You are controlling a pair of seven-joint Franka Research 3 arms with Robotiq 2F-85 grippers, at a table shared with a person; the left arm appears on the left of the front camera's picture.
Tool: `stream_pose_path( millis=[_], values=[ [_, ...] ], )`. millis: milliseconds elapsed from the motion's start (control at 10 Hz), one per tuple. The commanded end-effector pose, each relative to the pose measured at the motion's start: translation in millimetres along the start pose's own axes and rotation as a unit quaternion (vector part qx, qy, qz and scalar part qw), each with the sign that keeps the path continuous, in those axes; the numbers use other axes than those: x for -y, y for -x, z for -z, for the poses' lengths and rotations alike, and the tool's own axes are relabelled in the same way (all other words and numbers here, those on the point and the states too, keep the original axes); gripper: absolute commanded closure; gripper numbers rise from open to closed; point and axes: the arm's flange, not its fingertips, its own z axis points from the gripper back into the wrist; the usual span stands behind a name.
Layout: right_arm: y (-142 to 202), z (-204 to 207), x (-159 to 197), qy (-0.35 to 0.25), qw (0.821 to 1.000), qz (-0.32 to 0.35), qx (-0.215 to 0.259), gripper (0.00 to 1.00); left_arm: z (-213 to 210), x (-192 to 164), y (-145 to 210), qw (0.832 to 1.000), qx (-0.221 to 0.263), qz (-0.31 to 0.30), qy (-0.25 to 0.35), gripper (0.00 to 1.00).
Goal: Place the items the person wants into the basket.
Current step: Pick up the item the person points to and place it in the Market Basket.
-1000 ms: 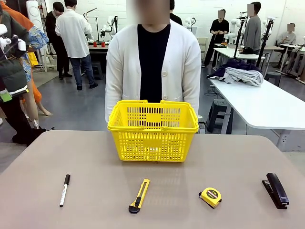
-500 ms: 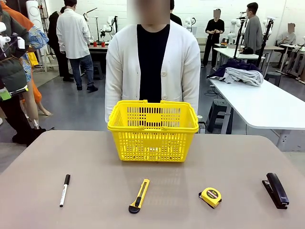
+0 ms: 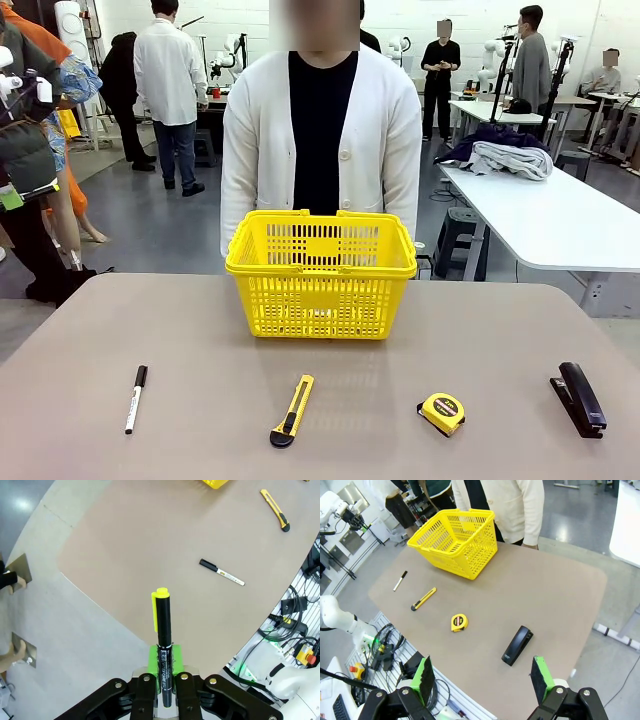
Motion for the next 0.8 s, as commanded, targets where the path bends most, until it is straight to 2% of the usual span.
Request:
stream_pose_path(
  millis=[0,200,300,500,700],
  values=[
    [0,0,1,-0.007,1.000,-0.006,0.006,0.00,3,8,-48,0.993,-0.019,0.106,-0.045,0.89],
    [0,0,1,-0.007,1.000,-0.006,0.006,0.00,3,40,-132,0.956,-0.053,0.266,-0.110,0.89],
    [0,0,1,-0.007,1.000,-0.006,0.006,0.00,9,58,-175,0.936,-0.065,0.321,-0.125,0.89],
    [0,0,1,-0.007,1.000,-0.006,0.006,0.00,29,102,-246,0.909,-0.100,0.384,-0.126,0.89],
    [0,0,1,-0.007,1.000,-0.006,0.006,0.00,49,142,-305,0.890,-0.109,0.429,-0.110,0.89]
  ],
)
